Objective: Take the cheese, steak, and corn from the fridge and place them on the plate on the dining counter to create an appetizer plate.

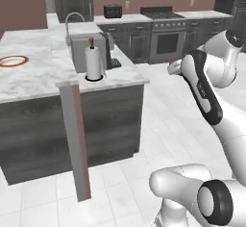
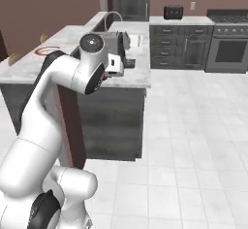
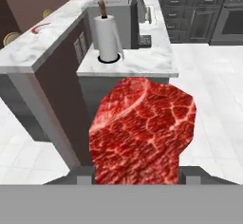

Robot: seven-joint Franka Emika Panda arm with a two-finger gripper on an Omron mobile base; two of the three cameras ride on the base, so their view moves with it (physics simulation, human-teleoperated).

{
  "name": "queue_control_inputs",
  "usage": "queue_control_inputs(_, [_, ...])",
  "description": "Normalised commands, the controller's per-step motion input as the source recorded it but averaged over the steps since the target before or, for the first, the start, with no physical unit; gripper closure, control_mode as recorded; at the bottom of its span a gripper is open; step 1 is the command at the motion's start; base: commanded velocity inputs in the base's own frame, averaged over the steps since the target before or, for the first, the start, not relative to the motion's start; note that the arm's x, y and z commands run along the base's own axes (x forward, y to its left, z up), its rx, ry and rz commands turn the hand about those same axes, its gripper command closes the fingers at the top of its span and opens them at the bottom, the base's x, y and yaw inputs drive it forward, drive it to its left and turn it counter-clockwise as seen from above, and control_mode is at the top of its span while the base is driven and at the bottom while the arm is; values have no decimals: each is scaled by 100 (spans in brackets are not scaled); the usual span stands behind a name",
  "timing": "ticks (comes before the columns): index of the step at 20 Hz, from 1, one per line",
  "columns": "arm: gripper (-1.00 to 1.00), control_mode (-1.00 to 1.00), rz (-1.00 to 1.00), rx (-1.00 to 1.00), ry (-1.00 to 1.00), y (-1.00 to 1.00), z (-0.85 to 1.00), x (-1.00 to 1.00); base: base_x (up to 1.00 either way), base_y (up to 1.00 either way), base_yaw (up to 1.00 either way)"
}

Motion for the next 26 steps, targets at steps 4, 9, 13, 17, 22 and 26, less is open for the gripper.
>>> queue_control_inputs(4, [100,100,0,0,0,0,0,0,0,100,0])
queue_control_inputs(9, [100,100,0,0,0,0,0,0,0,100,0])
queue_control_inputs(13, [100,100,0,0,0,0,0,0,2,100,0])
queue_control_inputs(17, [100,100,0,0,0,0,0,0,10,100,0])
queue_control_inputs(22, [100,100,0,0,0,0,0,0,62,100,0])
queue_control_inputs(26, [100,100,0,0,0,0,0,0,100,100,0])
